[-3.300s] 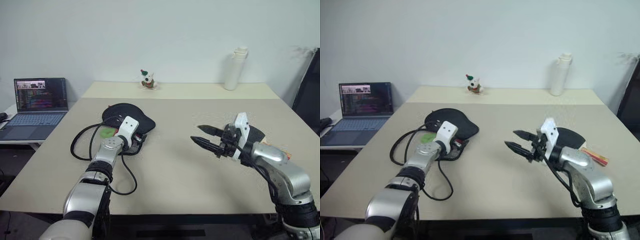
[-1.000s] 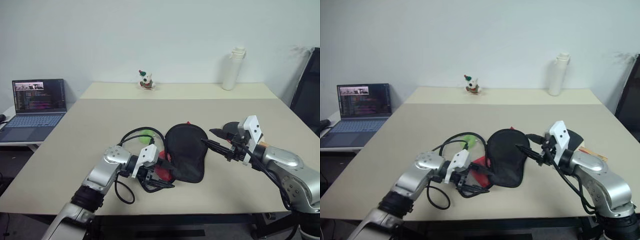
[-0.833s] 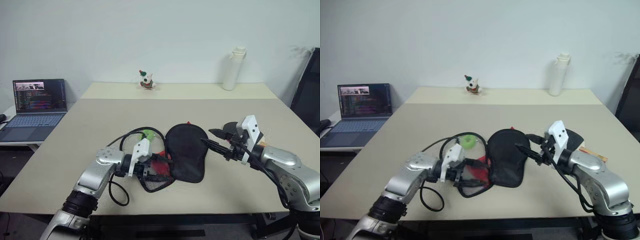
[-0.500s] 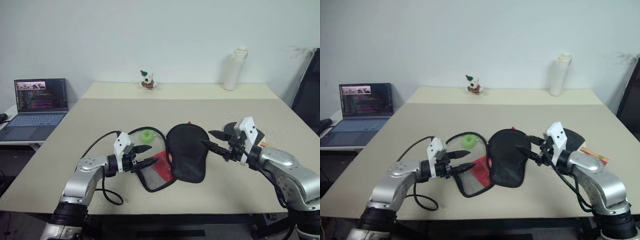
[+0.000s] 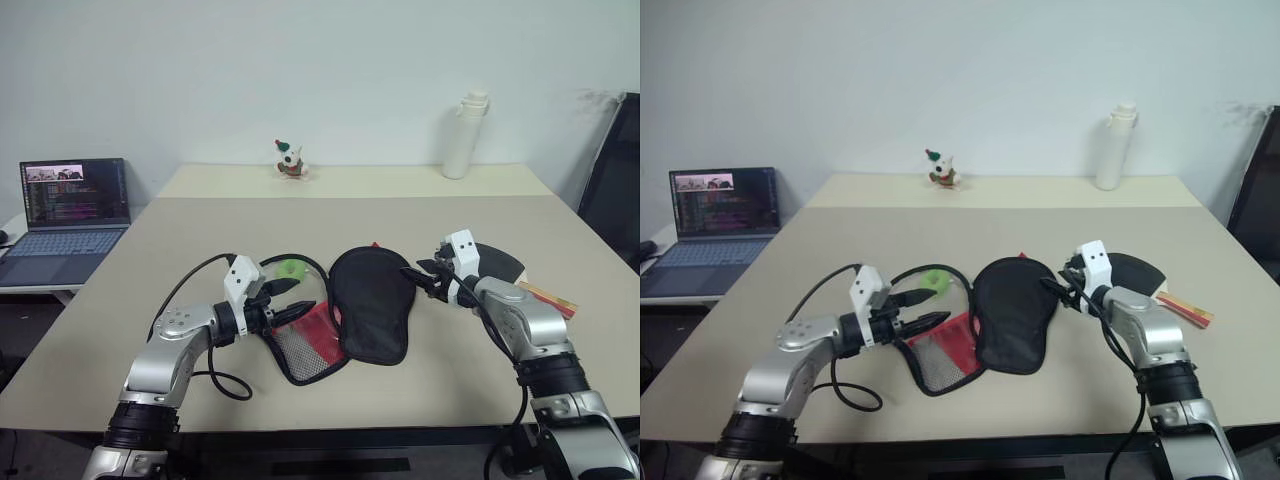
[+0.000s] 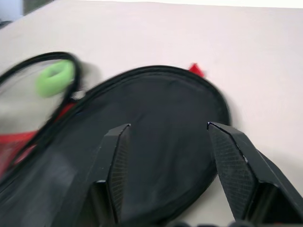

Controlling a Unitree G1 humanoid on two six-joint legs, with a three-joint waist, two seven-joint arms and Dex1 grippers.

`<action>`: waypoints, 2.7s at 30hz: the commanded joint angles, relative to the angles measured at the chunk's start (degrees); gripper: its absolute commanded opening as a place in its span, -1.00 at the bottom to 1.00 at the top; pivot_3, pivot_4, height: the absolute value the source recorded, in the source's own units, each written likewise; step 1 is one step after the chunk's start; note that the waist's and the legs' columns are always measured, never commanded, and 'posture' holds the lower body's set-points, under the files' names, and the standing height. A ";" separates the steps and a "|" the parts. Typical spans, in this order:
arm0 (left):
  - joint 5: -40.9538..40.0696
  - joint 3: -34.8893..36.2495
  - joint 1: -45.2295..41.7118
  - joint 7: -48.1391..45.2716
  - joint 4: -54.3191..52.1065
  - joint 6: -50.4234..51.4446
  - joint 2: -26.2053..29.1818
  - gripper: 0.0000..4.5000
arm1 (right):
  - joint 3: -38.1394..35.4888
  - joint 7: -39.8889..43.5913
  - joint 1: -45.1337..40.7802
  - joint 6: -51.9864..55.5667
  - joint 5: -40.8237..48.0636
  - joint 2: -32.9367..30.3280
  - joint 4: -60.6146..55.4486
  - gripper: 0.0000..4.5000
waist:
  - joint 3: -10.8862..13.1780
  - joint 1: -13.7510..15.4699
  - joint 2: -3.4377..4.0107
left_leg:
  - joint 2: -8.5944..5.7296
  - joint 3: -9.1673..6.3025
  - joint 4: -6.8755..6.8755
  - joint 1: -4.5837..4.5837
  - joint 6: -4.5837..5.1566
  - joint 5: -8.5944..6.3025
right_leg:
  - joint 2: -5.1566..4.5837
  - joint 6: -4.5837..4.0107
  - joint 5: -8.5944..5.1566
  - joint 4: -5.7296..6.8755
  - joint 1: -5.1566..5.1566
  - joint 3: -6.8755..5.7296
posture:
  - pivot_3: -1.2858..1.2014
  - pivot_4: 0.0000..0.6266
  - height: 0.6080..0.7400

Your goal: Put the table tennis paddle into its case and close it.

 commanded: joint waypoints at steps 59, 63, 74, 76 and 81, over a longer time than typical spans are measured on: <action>-5.87 -0.61 -2.42 -7.40 -6.65 4.83 7.71 0.42 | -15.49 -24.80 -21.90 -21.58 -7.82 9.96 44.58 -0.99 | 0.01 -1.47 0.01 | 0.03 0.04 -0.02 0.03 0.00 0.00 | -0.04 -0.05 0.00 0.40 -0.24 0.27 | 0.03 -0.52 1.00; -5.46 -1.04 -3.28 -7.94 -5.45 4.24 7.53 0.42 | -15.07 -25.86 -20.76 -20.49 -8.26 9.11 42.85 -0.99 | 0.01 -1.46 0.01 | 0.03 0.03 -0.02 0.01 -0.01 0.00 | -0.05 -0.04 0.00 0.39 -0.24 0.26 | 0.03 -0.52 1.00; -4.97 -2.36 -3.95 -8.39 -5.22 3.53 6.47 0.42 | -12.20 -18.89 -21.72 -18.47 -9.24 8.87 40.09 -0.91 | 0.01 -1.50 0.01 | 0.03 0.04 -0.03 0.02 0.00 0.00 | -0.03 -0.04 -0.01 0.38 -0.24 0.27 | 0.03 -0.52 1.00; -4.98 -2.59 -4.02 -8.33 -5.20 3.44 6.30 0.42 | -11.70 -18.26 -21.82 -18.63 -9.47 8.88 39.43 -0.70 | 0.01 -1.50 0.01 | 0.04 0.02 -0.03 0.01 0.00 0.00 | -0.03 -0.04 -0.01 0.38 -0.25 0.26 | 0.03 -0.52 1.00; -4.84 -3.04 -4.16 -8.18 -4.93 3.09 5.75 0.42 | -10.78 -17.55 -21.82 -19.39 -10.37 7.91 38.13 0.03 | 0.01 -1.48 0.01 | 0.04 0.03 -0.03 0.01 0.00 0.00 | -0.03 -0.04 -0.01 0.38 -0.25 0.27 | 0.03 -0.52 1.00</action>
